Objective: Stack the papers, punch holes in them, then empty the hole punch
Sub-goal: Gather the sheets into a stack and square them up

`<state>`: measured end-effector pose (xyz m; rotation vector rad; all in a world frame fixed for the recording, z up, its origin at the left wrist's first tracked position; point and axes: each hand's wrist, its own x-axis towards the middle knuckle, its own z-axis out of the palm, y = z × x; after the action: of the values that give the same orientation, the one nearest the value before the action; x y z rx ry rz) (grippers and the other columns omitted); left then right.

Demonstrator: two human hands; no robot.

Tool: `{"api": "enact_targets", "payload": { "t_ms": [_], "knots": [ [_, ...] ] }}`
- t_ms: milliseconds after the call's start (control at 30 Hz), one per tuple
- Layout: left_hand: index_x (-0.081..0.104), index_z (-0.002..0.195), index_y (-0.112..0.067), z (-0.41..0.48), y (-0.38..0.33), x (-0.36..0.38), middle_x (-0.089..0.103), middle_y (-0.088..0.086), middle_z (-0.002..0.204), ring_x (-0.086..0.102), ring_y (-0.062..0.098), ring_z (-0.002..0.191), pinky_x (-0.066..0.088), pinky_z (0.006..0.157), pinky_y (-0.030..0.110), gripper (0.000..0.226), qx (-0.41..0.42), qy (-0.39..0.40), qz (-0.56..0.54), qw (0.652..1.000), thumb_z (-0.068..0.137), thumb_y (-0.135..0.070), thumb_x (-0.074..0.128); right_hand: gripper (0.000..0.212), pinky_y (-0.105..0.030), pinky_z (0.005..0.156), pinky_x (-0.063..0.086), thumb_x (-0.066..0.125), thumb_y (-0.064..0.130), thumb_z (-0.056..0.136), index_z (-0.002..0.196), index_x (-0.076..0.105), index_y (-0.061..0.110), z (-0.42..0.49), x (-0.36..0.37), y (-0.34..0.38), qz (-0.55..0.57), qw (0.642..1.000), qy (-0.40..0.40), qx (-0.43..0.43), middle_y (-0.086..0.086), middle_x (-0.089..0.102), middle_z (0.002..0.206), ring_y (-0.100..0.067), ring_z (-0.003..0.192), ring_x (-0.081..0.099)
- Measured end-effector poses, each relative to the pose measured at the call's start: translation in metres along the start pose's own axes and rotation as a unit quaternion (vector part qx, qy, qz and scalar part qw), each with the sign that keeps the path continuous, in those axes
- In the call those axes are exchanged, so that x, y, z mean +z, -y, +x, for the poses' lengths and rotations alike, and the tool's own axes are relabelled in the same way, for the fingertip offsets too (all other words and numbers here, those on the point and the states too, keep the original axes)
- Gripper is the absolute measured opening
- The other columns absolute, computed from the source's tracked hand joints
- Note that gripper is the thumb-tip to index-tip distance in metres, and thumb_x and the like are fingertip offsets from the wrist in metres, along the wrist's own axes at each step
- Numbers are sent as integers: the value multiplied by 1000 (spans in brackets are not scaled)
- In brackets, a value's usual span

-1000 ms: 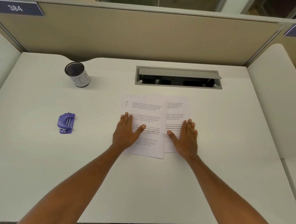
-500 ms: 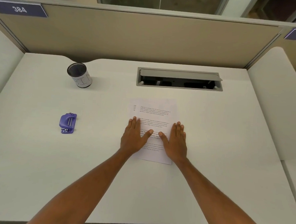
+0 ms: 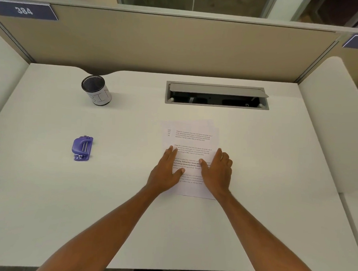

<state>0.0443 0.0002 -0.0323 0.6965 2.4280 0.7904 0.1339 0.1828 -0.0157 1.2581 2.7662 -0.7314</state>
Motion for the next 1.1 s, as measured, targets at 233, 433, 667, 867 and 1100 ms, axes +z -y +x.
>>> {"api": "enact_targets", "payload": {
  "t_ms": [233, 433, 667, 867, 1100],
  "knots": [
    [12, 176, -14, 1, -10, 6, 7, 1, 186, 4, 20, 173, 30, 135, 48, 90, -7, 13, 13, 1000, 108, -43, 64, 86, -53, 116, 44, 66, 48, 106, 167, 28, 2, 1, -5, 7, 31, 999, 4, 18, -20, 41, 163, -39, 146, 41],
    [20, 174, -10, 0, -10, 8, 4, 5, 186, 1, 25, 173, 31, 135, 49, 87, 5, 23, 58, 998, 107, -39, 66, 86, -55, 116, 46, 66, 48, 106, 168, 26, 3, 5, -12, 7, 63, 997, 14, 37, -23, 43, 159, -42, 146, 41],
    [18, 175, -13, 1, -8, 8, -1, 6, 186, -2, 27, 173, 30, 135, 50, 84, 10, 40, 87, 995, 108, -33, 64, 84, -47, 112, 47, 69, 51, 103, 166, 36, 7, 17, -15, 9, 238, 967, 17, 90, -19, 54, 154, -37, 144, 53],
    [16, 176, -15, 1, -7, 8, -5, 3, 186, -5, 25, 173, 27, 134, 48, 83, 7, 48, 92, 995, 109, -35, 61, 65, -47, 109, 58, 69, 58, 101, 143, 65, 9, 43, -23, 9, 368, 916, 62, 149, -12, 74, 136, -30, 123, 71],
    [13, 176, -15, 3, -7, 9, -8, 5, 186, -7, 26, 173, 19, 138, 45, 84, 9, 54, 90, 994, 110, -34, 61, 42, -48, 104, 62, 85, 39, 94, 124, 74, 12, 65, -42, 6, 368, 915, 95, 136, -8, 80, 126, -29, 114, 77]
  ]
}}
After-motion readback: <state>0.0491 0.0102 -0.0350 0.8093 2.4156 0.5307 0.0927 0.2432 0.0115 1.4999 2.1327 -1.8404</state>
